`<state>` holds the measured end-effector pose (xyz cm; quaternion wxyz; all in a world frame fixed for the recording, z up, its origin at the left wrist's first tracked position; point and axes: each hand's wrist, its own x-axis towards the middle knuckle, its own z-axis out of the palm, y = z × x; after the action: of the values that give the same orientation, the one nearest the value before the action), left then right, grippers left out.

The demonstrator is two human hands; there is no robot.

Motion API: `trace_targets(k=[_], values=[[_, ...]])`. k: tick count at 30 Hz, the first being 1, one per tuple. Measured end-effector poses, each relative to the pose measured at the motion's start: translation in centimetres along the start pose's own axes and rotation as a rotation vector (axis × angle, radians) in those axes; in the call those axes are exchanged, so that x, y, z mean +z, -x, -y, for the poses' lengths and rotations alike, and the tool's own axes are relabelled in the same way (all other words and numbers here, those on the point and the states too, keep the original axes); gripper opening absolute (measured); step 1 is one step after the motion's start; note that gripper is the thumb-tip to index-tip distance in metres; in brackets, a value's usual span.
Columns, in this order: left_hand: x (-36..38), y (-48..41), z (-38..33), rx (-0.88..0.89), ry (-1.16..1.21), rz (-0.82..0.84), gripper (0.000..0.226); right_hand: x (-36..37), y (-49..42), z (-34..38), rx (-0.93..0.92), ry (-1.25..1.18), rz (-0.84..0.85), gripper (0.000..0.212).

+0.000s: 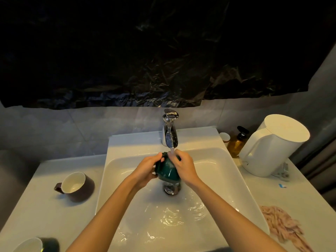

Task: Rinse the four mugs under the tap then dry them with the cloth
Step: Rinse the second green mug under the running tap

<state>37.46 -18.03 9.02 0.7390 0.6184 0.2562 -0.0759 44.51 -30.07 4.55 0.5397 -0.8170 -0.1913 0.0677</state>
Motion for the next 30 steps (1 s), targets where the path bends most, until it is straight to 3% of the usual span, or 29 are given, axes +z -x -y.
trace_targets(k=[4,8,14,20,23,26,28,30], values=[[0.9,0.5,0.8,-0.079,0.18,-0.107,0.031,2.1,1.2,0.7,0.176,0.187,-0.074,0.028],[2.0,1.0,1.2,-0.095,0.322,-0.165,0.031,2.7,2.5,1.3,0.138,0.376,-0.139,0.035],[3.0,1.4,0.7,-0.047,0.271,-0.231,0.034,1.4,-0.5,2.6,0.42,0.205,-0.094,0.035],[2.6,1.4,0.9,0.005,0.222,-0.261,0.034,2.8,1.7,2.1,0.06,0.307,-0.078,0.032],[2.3,1.3,1.1,-0.008,0.173,-0.285,0.03,1.7,-0.4,1.8,0.265,0.203,-0.056,0.032],[1.7,1.2,0.8,-0.038,0.249,-0.308,0.027,1.1,-1.8,1.3,0.476,-0.079,-0.022,0.044],[1.5,1.0,0.6,-0.061,0.308,-0.333,0.028,2.0,-0.5,1.2,0.417,-0.143,-0.029,0.041],[1.4,0.8,0.8,-0.065,0.32,-0.355,0.028,3.2,1.5,1.3,0.209,0.018,-0.031,0.045]])
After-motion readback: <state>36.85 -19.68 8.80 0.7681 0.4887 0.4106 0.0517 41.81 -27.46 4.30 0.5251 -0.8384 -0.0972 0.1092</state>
